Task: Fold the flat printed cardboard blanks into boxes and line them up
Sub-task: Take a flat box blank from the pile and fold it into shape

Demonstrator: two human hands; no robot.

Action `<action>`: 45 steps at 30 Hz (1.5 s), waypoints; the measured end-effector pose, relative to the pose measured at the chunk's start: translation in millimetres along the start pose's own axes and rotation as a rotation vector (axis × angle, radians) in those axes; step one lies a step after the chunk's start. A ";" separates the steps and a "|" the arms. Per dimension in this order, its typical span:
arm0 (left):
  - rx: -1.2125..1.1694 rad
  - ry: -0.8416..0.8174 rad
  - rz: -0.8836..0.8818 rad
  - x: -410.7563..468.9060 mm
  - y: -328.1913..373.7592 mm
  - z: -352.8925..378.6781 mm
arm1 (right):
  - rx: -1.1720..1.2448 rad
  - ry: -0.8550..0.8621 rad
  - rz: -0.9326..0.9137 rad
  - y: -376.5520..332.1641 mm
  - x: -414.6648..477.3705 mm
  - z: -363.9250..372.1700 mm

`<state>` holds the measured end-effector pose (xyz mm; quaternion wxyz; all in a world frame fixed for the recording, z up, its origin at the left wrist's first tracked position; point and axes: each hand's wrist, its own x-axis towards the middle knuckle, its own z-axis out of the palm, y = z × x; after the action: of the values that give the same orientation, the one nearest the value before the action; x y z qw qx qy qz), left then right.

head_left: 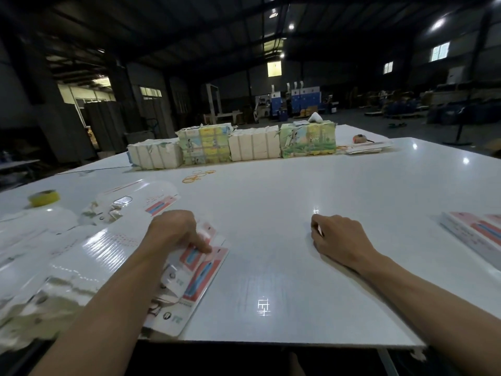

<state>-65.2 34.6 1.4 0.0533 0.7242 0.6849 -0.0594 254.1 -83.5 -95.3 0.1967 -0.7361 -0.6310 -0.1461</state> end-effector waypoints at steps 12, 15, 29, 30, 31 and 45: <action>-1.134 -0.310 0.548 -1.7 90.1 -10.8 | 0.142 0.033 0.054 2.6 2.8 1.5; -1.364 -0.556 0.621 -11.2 132.8 6.0 | 0.325 0.191 0.123 3.3 6.1 -2.9; -1.666 -0.661 0.617 -20.2 161.5 79.9 | 0.744 0.224 0.099 3.2 12.5 -7.6; -1.666 -0.657 0.603 -21.3 160.8 80.1 | 0.731 0.224 0.085 3.5 11.9 -7.6; -1.663 -0.661 0.593 -22.5 160.5 79.8 | 0.715 0.222 0.074 4.0 11.1 -7.9; -1.602 -0.725 0.618 -29.0 160.7 78.1 | 0.748 0.216 0.016 3.6 16.1 -9.2</action>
<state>92.6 -15.4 -71.8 0.7613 0.5588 0.2397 0.2253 260.5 -74.2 -80.1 0.5181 -0.5988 -0.6104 0.0187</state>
